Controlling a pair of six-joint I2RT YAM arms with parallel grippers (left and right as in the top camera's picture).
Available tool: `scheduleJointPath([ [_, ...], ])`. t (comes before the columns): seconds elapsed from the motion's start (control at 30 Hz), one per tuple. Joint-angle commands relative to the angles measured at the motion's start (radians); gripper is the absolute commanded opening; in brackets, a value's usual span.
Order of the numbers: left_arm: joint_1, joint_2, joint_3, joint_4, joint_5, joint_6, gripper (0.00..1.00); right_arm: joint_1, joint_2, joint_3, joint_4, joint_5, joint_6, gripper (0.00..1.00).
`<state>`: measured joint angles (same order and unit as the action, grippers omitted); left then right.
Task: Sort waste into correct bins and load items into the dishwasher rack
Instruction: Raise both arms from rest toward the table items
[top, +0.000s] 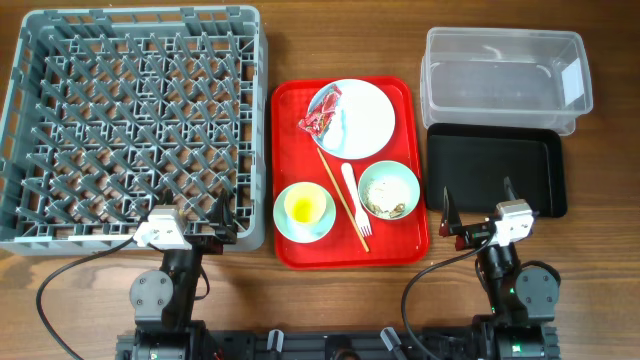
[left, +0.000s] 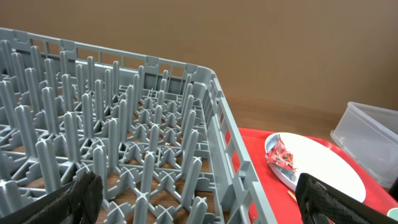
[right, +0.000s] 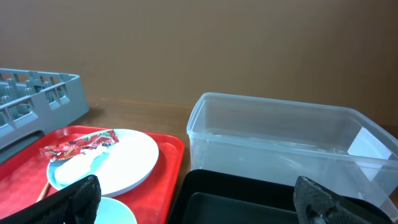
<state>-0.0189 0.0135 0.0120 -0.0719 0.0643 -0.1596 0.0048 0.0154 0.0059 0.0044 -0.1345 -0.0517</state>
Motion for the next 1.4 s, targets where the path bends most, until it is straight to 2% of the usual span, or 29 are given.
scheduleJointPath([
  [0.0, -0.003, -0.01, -0.006, -0.002, -0.01, -0.006, 1.0, -0.005, -0.002, -0.001, 0.006, -0.012, -0.053, 1.0],
  [0.87, -0.002, -0.008, -0.006, 0.023, -0.014, -0.006, 1.0, -0.005, -0.002, 0.0, 0.006, 0.018, -0.047, 1.0],
  [0.97, -0.003, -0.007, -0.006, 0.023, -0.014, -0.006, 1.0, -0.005, -0.002, 0.01, 0.004, 0.08, 0.025, 1.0],
  [1.1, -0.003, -0.001, 0.011, 0.021, -0.026, -0.006, 1.0, -0.005, 0.004, 0.037, -0.003, 0.105, 0.037, 1.0],
  [1.27, -0.002, 0.121, 0.124, -0.042, -0.064, -0.005, 1.0, -0.005, 0.114, 0.112, -0.048, 0.112, 0.136, 1.0],
  [1.37, -0.003, 0.287, 0.225, -0.055, -0.082, -0.005, 1.0, -0.004, 0.253, 0.193, -0.055, 0.111, 0.189, 1.0],
])
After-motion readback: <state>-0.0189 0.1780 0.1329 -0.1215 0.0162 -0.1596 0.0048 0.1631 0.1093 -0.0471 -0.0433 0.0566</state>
